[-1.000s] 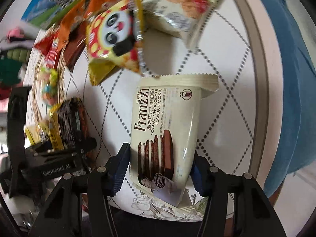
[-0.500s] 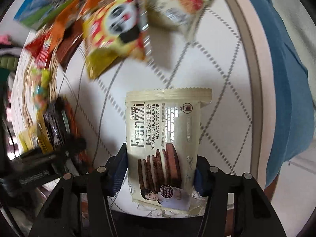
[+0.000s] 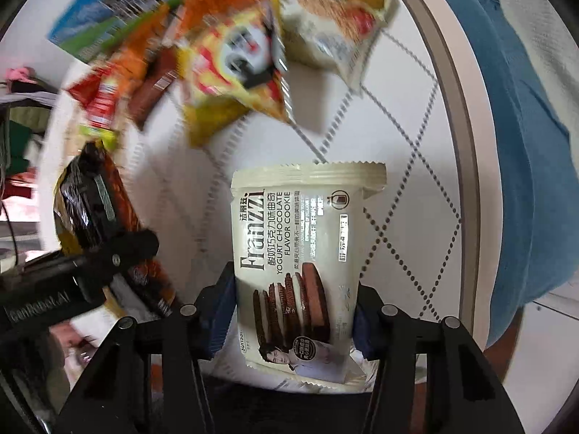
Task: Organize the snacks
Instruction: 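Carry both packs into the cardboard box and open both tools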
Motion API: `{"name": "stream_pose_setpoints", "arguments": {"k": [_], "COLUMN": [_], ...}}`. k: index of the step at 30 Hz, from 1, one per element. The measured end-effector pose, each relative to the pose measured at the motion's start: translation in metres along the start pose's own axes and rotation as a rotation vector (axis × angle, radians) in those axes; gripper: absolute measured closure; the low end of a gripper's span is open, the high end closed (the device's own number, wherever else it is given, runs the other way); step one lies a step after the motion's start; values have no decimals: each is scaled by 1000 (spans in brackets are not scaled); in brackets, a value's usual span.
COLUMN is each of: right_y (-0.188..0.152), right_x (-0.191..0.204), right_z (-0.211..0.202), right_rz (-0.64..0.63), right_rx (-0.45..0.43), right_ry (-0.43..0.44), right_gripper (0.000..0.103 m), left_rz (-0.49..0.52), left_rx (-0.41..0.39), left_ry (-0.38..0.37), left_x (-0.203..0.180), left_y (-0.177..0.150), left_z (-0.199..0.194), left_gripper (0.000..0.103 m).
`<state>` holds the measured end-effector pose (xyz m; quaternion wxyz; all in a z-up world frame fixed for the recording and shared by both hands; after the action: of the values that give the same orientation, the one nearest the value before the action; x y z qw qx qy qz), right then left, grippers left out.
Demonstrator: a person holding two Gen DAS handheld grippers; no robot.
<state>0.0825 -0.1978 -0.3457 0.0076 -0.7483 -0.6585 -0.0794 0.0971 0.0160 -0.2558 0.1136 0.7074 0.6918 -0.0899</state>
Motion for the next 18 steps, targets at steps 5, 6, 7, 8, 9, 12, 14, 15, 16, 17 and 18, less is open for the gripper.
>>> {"name": "stream_pose_setpoints", "arguments": {"k": [5, 6, 7, 8, 9, 12, 14, 15, 16, 17, 18], "right_y": [34, 47, 60, 73, 91, 148, 183, 208, 229, 249, 271], "right_x": [15, 16, 18, 20, 24, 36, 39, 45, 52, 56, 63], "right_z": [-66, -82, -97, -110, -126, -161, -178, -183, -183, -183, -177], "right_rz": [-51, -61, -69, -74, -80, -91, -103, -110, -118, -120, -123], "right_rx": [-85, -115, -145, -168, -199, -279, -338, -374, -392, -402, -407], "right_ry": [108, 126, 148, 164, 187, 248, 244, 234, 229, 229, 223], "right_gripper": [46, 46, 46, 46, 46, 46, 46, 46, 46, 46, 46], "left_rz": [31, 38, 46, 45, 46, 49, 50, 52, 57, 58, 54], "left_rx": [-106, -132, -158, -179, -203, -261, -289, -304, -307, -303, -293], "left_ry": [-52, -62, -74, -84, -100, -107, -94, -81, -62, -44, -28], "left_x": [-19, -22, -26, -29, -38, -59, -58, -55, -55, -49, -44], "left_y": [26, 34, 44, 55, 69, 122, 151, 173, 190, 210, 230], "left_z": [-79, -97, -116, -127, -143, -181, -197, -203, -206, -201, -198], "left_gripper": [18, 18, 18, 18, 18, 18, 18, 18, 18, 18, 18]}}
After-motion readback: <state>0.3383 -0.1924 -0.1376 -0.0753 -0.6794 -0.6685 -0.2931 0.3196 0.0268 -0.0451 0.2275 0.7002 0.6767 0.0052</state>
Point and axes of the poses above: each gripper's, at about its wrist camera, not at the fingertips, and z roughly the way its jaws point, x to its left, y to its top, the point moved 7 cm from there along z, roughly the way its jaws point, and after that the axes turned 8 degrees about -y, right-handed, at the moved point
